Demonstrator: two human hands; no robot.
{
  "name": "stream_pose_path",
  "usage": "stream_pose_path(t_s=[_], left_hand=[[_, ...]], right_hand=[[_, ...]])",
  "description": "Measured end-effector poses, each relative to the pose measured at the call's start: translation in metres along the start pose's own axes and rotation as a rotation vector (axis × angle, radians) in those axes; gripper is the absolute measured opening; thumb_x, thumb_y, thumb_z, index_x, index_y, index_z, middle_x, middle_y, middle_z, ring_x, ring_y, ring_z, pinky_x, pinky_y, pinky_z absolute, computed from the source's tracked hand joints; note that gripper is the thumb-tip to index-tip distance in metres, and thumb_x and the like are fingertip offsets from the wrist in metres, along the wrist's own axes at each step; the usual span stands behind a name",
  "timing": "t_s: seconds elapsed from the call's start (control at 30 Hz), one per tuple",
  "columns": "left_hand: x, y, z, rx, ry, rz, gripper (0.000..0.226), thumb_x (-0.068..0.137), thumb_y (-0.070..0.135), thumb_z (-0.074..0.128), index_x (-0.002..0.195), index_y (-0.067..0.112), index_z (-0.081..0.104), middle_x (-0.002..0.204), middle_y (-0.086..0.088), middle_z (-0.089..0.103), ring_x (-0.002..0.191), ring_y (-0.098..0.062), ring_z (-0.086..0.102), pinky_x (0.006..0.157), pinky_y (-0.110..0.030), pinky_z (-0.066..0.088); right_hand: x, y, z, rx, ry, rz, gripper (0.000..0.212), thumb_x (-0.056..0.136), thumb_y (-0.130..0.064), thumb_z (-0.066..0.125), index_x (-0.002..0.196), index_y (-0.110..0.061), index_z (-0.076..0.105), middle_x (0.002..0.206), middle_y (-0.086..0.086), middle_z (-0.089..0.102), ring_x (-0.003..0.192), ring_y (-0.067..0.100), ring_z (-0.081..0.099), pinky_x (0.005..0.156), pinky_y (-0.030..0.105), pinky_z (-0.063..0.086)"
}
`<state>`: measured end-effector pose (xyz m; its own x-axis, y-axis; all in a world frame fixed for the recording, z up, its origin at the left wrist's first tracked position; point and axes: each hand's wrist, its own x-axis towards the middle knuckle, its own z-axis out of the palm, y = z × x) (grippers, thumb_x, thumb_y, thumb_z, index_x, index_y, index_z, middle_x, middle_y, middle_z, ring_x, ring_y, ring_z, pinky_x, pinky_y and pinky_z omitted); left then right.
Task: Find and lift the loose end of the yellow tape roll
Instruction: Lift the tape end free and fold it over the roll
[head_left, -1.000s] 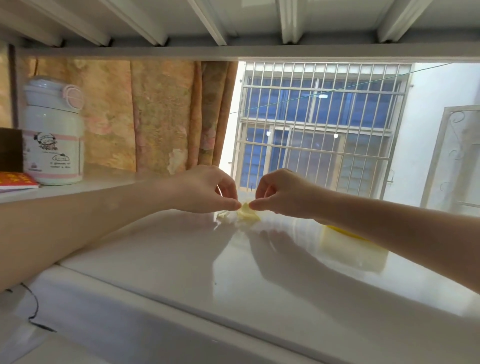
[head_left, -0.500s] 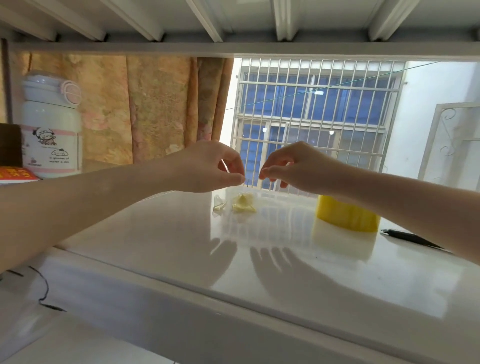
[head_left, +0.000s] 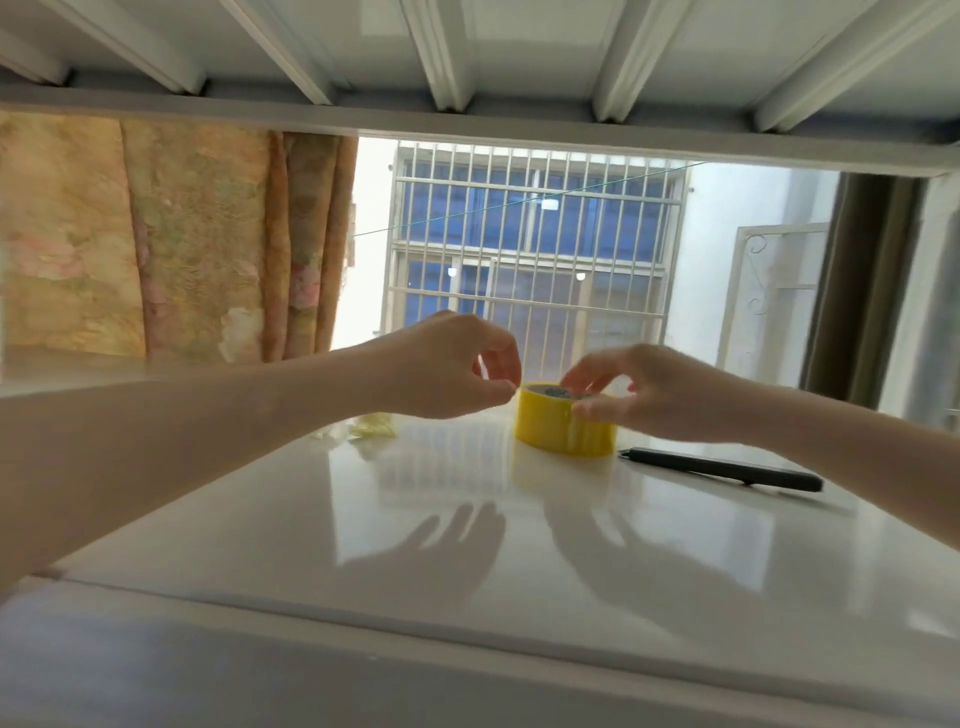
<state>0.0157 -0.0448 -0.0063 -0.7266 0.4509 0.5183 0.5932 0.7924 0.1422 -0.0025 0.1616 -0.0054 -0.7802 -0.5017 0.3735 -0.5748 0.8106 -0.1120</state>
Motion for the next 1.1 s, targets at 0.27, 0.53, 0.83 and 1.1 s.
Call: stream_pose_path(t_s=[0.27,0.53,0.83,1.1], left_hand=[[0.016,-0.001,0.026,0.107,-0.066,-0.056,0.015,0.078,0.043,0.062,0.085,0.032,0.056,0.079,0.020,0.057,0.079,-0.001,0.056,0.062,-0.019,0.043],[0.010,-0.005,0.021,0.013,-0.003,-0.020,0.028,0.069,0.058,0.064,0.078,0.032,0.062,0.075,0.020,0.061,0.078,0.002,0.060,0.068,-0.018,0.048],[0.012,0.001,0.019,-0.024,0.132,0.087,0.016,0.088,0.038,0.054,0.075,0.034,0.062,0.069,0.019,0.065,0.067,0.004,0.061,0.058,-0.009,0.042],[0.008,0.000,0.017,0.035,0.172,0.172,0.019,0.089,0.034,0.051,0.071,0.033,0.056,0.066,0.022,0.059,0.066,0.006,0.058,0.063,-0.016,0.046]], right_hand=[[-0.006,0.013,0.015,-0.099,0.034,-0.042,0.030,0.081,-0.030,0.064,0.108,-0.018,0.061,0.102,0.000,0.064,0.098,0.019,0.054,0.090,0.037,0.042],[-0.008,0.000,0.014,-0.048,0.159,-0.138,0.014,0.080,-0.027,0.066,0.092,-0.020,0.064,0.081,-0.002,0.064,0.068,0.015,0.054,0.064,0.026,0.043],[-0.019,-0.007,0.004,0.028,0.231,-0.107,0.022,0.079,-0.034,0.066,0.098,-0.023,0.061,0.078,-0.014,0.059,0.069,0.004,0.057,0.055,0.015,0.047],[-0.025,-0.015,0.000,0.039,0.231,-0.103,0.029,0.080,-0.039,0.063,0.104,-0.024,0.058,0.086,-0.012,0.058,0.072,0.005,0.058,0.056,0.013,0.049]])
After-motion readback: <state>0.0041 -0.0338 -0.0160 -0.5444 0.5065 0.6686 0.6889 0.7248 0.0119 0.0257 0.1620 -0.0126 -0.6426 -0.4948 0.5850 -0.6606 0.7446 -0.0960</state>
